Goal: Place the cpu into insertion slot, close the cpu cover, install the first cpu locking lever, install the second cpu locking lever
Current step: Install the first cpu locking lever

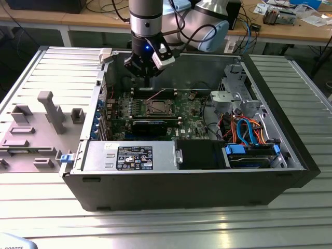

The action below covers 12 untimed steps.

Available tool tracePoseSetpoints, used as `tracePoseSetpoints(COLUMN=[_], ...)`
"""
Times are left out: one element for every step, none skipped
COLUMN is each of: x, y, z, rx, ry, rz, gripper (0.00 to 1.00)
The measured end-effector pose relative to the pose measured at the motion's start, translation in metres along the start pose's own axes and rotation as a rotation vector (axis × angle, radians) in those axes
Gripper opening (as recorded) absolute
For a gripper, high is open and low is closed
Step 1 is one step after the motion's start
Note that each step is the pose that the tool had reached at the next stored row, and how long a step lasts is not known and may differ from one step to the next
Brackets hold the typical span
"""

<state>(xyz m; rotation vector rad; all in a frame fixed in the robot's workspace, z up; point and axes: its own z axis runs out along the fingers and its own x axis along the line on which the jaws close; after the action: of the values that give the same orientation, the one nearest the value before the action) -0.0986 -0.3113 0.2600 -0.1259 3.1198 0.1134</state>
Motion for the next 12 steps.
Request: tracePoseSetpoints(x=[-0.0008, -0.0015, -0.0025, -0.0042, -0.0051, -0.0058, -0.0068, -0.0074, -0.0077, -0.0081, -0.0086, -0.0091], y=[-0.0001, -0.0002, -0.0004, -0.0006, -0.0007, -0.0008, -0.0009, -0.001, -0.001, -0.0011, -0.0011, -0.0012], z=[0.0006, 0.0011, 0.0017, 0.0027, 0.0036, 0.0044, 0.0055, 0.0059, 0.0063, 0.0068, 0.0072, 0.0083], rx=[0.0001, 0.0003, 0.0005, 0.0006, 0.0006, 0.0006, 0.0011, 0.0018, 0.0026, 0.0028, 0.0029, 0.0029], ry=[-0.0017, -0.0034, -0.005, -0.007, -0.0081, -0.009, -0.0105, -0.0124, -0.0145, -0.0157, -0.0163, -0.0171], rz=[0.002, 0.004, 0.006, 0.009, 0.009, 0.009, 0.01, 0.012, 0.017, 0.024, 0.029, 0.034], gripper=[0.11, 0.11, 0.11, 0.11, 0.11, 0.11, 0.11, 0.11, 0.11, 0.11, 0.11, 0.11])
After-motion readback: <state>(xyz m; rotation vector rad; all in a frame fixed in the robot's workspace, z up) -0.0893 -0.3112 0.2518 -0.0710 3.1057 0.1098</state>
